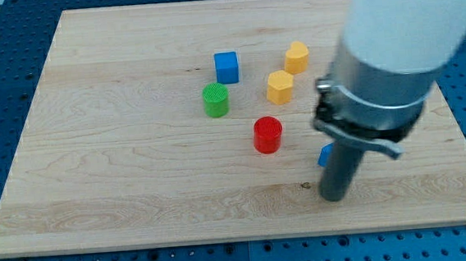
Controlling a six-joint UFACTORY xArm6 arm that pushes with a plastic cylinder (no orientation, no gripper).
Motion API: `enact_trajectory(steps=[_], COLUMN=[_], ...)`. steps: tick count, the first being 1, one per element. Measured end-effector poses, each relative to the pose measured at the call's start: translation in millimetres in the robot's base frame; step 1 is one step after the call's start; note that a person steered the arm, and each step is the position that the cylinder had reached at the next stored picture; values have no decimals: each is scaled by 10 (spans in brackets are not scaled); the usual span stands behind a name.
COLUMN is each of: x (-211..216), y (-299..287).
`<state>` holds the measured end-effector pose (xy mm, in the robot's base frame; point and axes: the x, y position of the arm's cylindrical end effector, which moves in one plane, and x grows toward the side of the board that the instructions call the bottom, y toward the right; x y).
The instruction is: Place the triangle at the bottom left side of green star
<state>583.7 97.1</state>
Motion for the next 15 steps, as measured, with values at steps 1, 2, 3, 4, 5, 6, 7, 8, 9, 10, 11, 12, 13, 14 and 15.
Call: enact_trajectory(steps=[1, 2, 3, 4, 5, 6, 7, 8, 9, 10, 11, 12, 13, 14, 15], x=[4, -41, -141, -177, -189, -255, -306, -324, -345, -429, -489, -349, -8, -1, 4], y=[45, 82, 82, 82, 82, 82, 82, 82, 107, 177, 235, 234, 176, -353, -792])
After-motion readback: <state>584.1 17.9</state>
